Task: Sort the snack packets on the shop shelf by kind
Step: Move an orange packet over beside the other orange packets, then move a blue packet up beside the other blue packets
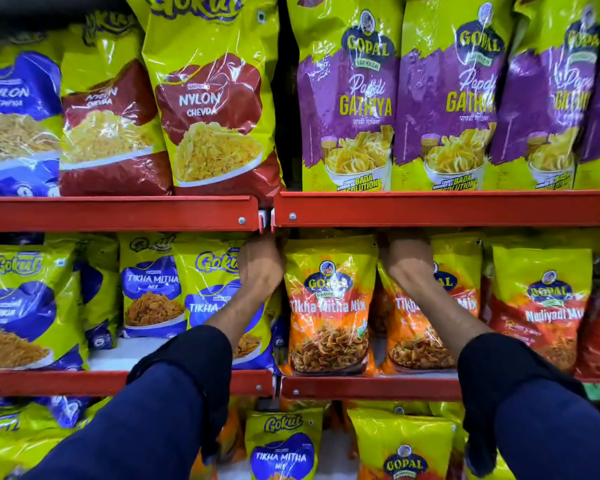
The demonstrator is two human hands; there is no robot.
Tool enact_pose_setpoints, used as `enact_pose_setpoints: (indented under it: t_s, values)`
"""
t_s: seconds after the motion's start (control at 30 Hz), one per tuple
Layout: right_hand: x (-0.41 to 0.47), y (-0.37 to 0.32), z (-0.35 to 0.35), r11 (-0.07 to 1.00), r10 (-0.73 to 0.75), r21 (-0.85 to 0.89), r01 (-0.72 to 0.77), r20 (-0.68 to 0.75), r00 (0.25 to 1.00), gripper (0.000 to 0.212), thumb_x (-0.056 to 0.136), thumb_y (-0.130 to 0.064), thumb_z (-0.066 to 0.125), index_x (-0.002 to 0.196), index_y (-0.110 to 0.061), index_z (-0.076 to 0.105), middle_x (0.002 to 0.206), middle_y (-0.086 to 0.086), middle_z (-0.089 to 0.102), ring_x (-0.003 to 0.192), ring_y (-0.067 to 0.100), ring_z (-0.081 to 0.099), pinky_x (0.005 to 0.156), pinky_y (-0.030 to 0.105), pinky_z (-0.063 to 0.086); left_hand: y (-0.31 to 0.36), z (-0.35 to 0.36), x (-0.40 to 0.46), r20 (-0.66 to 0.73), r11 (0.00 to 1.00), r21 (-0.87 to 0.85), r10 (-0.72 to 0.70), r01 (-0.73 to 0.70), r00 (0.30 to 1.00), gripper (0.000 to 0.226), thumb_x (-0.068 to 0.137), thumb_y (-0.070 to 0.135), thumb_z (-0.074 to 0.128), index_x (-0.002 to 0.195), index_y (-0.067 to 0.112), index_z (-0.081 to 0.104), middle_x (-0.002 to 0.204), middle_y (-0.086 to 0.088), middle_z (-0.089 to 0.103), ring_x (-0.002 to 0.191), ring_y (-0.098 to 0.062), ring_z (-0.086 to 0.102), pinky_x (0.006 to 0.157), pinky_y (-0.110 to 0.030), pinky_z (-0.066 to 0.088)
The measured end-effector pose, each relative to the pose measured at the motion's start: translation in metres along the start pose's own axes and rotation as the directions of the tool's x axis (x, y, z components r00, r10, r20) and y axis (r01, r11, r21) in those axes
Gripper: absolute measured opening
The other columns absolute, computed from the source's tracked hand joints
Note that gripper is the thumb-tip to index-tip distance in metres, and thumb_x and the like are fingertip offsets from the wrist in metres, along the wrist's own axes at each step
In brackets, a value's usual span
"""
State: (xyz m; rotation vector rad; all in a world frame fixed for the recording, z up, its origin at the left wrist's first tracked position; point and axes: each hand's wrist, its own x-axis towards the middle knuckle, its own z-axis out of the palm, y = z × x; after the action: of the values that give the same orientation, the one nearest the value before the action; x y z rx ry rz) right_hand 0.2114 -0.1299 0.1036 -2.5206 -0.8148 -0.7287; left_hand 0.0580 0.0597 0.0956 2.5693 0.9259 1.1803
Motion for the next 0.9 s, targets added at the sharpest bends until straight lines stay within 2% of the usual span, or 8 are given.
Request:
enact_pose_setpoints:
  t_s: [0.1,0.17,0.23,0.33,0.43,0.6,0.73,0.9]
  values:
    - [-0.009,0.0,0.003,0.999,-0.021,0.03,0.025,-0.097,0.995,0.023,0.092,-0.015,0.052,0.096,-0.007,0.073,0.095,0.022,0.073,0.088,0.043,0.067,0.07,0.038,0.05,0.005,-0.002,-0.015,-0.083,0.996,-0.073,0.035,-0.041,0.996,0.031,0.09,0.017,0.054,0.116,0.019,0.07,0.104,-0.023,0.074,0.096,-0.045,0.067,0.075,-0.045,0.053]
    - [-0.02,0.0,0.006,0.994,-0.039,0.095,0.062,-0.228,0.973,0.031,0.092,-0.024,0.047,0.1,-0.005,0.07,0.099,0.025,0.071,0.093,0.045,0.064,0.079,0.046,0.05,0.007,-0.006,-0.031,-0.132,0.995,-0.058,0.069,-0.077,0.989,0.029,0.092,0.021,0.053,0.117,0.017,0.067,0.109,-0.023,0.068,0.092,-0.045,0.066,0.073,-0.047,0.052]
    - [-0.042,-0.001,0.016,0.986,-0.037,0.142,0.083,-0.296,0.955,0.039,0.094,-0.03,0.044,0.118,-0.006,0.062,0.12,0.022,0.066,0.113,0.043,0.056,0.095,0.051,0.048,0.003,-0.006,-0.052,-0.184,0.992,-0.016,0.12,-0.125,0.976,0.03,0.094,0.025,0.052,0.12,0.014,0.062,0.12,-0.019,0.061,0.097,-0.041,0.063,0.077,-0.046,0.053]
    - [-0.086,0.0,0.031,0.967,-0.127,0.173,0.189,-0.315,0.94,0.054,0.097,-0.033,0.045,0.147,-0.014,0.038,0.155,0.011,0.041,0.145,0.035,0.032,0.117,0.051,0.029,-0.015,-0.003,-0.096,-0.225,0.957,0.074,0.29,-0.28,0.93,0.041,0.096,0.03,0.051,0.133,0.014,0.055,0.137,-0.012,0.055,0.12,-0.031,0.051,0.099,-0.045,0.046]
    - [-0.135,-0.002,0.046,0.959,-0.221,0.116,0.259,-0.266,0.938,0.065,0.097,-0.037,0.045,0.155,-0.018,0.023,0.166,0.009,0.017,0.155,0.033,0.007,0.125,0.053,0.009,-0.041,0.004,-0.152,-0.099,0.921,0.144,0.377,-0.362,0.921,0.057,0.097,0.037,0.049,0.15,0.018,0.038,0.161,-0.006,0.034,0.15,-0.03,0.027,0.119,-0.051,0.028]
    - [-0.206,-0.009,0.081,0.919,-0.366,0.086,0.385,-0.178,0.913,0.067,0.095,-0.036,0.049,0.155,-0.02,0.024,0.166,0.01,0.011,0.155,0.033,0.002,0.123,0.058,0.007,-0.084,0.018,-0.237,0.125,0.901,0.22,0.353,-0.373,0.927,0.065,0.096,0.043,0.045,0.155,0.02,0.028,0.166,-0.005,0.019,0.155,-0.036,0.006,0.119,-0.067,0.013]
    - [-0.259,-0.007,0.116,0.813,-0.55,0.121,0.569,-0.157,0.82,0.067,0.093,-0.027,0.052,0.154,-0.02,0.024,0.164,0.006,0.015,0.155,0.025,-0.001,0.124,0.051,0.009,-0.117,0.03,-0.298,0.281,0.923,0.203,0.266,-0.327,0.922,0.063,0.095,0.044,0.045,0.152,0.018,0.035,0.165,-0.006,0.025,0.154,-0.034,0.014,0.12,-0.061,0.021]
    - [-0.315,-0.004,0.168,0.691,-0.699,0.272,0.669,0.019,0.715,0.063,0.088,-0.016,0.057,0.148,-0.016,0.039,0.158,0.006,0.038,0.149,0.027,0.032,0.12,0.048,0.027,-0.152,0.058,-0.348,0.428,0.998,0.057,0.009,-0.037,0.904,0.052,0.098,0.054,0.03,0.14,0.024,0.04,0.143,-0.006,0.054,0.13,-0.028,0.053,0.106,-0.044,0.041]
